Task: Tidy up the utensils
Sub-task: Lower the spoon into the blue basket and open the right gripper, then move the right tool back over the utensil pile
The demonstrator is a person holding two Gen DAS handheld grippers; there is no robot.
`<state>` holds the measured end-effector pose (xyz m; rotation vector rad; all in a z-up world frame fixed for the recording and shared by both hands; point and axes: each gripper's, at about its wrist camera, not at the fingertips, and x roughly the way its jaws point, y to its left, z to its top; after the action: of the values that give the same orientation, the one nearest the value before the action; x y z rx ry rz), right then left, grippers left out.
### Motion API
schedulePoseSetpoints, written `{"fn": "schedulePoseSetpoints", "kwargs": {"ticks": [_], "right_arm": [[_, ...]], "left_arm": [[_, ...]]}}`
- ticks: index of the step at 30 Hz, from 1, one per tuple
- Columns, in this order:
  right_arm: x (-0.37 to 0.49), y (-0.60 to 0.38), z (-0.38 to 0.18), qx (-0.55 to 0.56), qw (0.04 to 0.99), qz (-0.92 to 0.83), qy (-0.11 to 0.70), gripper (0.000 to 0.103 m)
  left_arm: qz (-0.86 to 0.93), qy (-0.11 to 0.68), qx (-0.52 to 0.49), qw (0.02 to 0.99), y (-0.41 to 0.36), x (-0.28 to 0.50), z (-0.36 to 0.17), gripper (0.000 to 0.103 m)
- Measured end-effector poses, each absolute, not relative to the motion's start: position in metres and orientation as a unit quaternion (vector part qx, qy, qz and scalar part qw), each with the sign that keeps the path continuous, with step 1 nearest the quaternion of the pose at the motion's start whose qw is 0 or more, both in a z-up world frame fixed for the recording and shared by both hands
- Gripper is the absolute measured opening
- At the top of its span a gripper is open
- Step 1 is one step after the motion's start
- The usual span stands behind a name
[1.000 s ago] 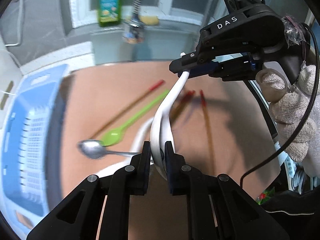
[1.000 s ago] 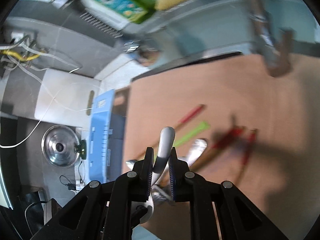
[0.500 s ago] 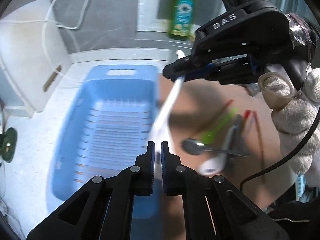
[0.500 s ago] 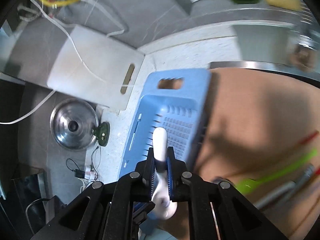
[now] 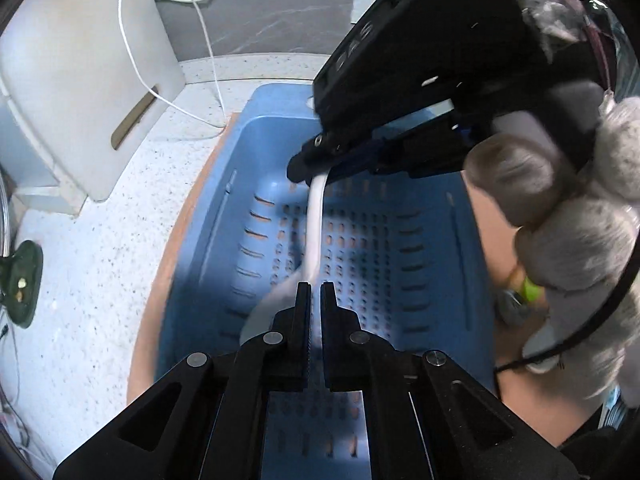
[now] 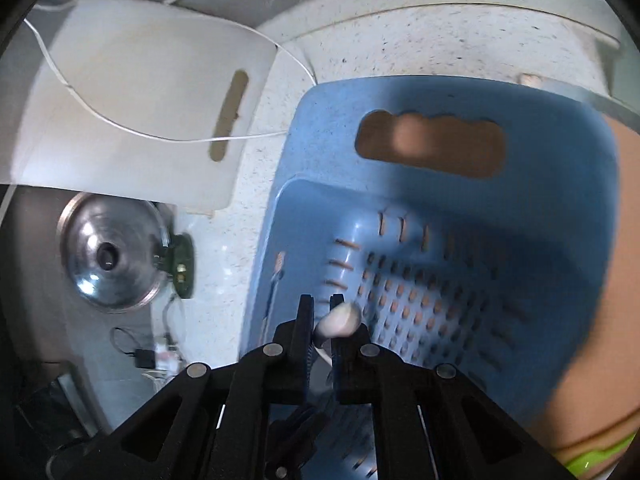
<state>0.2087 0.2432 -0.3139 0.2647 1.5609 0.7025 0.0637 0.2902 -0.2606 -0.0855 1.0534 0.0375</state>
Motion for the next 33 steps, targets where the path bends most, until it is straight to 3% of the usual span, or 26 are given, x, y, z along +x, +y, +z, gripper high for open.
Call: {"fn": "schedulePoseSetpoints", "kwargs": {"ticks": [4, 8, 12, 17, 20, 24, 27, 33], "right_arm": [[0.212, 0.255, -0.328, 0.076, 0.641, 0.31, 0.698, 0.014], [0.212, 0.251, -0.332, 0.077, 0.646, 0.306, 0.695, 0.039], [0.208, 0.242, -0.326, 0.064, 0.648, 0.314, 0.691, 0.039], [0.191, 0.222, -0.295, 0.044, 0.667, 0.341, 0.661, 0.039], [0.177, 0.199, -0.269, 0.03, 0.69, 0.353, 0.631, 0.04], [0.157, 0.153, -0.233, 0.031, 0.725, 0.362, 0.585, 0.054], [0.151, 0.11, -0.212, 0.038, 0.749, 0.367, 0.551, 0.057], [0.142, 0.022, -0.198, 0.05, 0.779, 0.348, 0.52, 0.059]], "left_arm": [[0.025, 0.505, -0.048, 0.861, 0.296, 0.063, -0.261, 0.003], [0.028, 0.504, -0.055, 0.861, 0.303, 0.062, -0.262, 0.005], [0.029, 0.501, -0.055, 0.863, 0.303, 0.056, -0.256, 0.015], [0.027, 0.492, -0.057, 0.868, 0.301, 0.041, -0.244, 0.015], [0.031, 0.484, -0.051, 0.873, 0.296, 0.03, -0.234, 0.025], [0.025, 0.467, -0.053, 0.882, 0.284, 0.015, -0.22, 0.028], [0.012, 0.455, -0.046, 0.889, 0.266, 0.005, -0.21, 0.034], [-0.043, 0.447, -0.035, 0.893, 0.219, -0.003, -0.204, 0.034]]}}
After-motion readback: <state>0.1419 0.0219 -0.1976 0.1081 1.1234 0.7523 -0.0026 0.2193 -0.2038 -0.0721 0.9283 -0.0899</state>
